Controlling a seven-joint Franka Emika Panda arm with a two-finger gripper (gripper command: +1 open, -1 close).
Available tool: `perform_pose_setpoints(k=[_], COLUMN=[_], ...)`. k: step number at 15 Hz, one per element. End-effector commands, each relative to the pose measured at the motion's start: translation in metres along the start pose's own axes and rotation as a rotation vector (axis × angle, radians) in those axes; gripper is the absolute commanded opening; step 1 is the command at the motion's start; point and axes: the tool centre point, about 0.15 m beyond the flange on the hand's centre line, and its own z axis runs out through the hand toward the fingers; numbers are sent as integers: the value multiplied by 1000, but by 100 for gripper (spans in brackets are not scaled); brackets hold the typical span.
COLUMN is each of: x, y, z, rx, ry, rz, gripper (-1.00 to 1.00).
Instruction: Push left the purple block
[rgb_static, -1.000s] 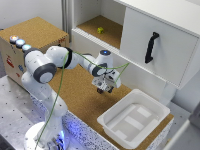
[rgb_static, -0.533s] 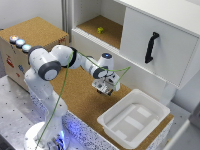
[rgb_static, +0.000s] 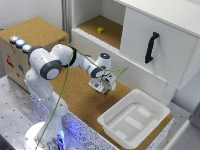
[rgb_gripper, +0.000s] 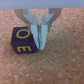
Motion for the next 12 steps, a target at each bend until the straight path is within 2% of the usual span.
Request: perform_pose_setpoints(k=[1, 6, 12], x=[-20, -25, -28], y=[-49, -88, -136], z=[-12, -11, 0], rx=[19, 77, 101], ry=[36, 34, 29], rz=[37, 12, -67], gripper=[-100, -100, -100])
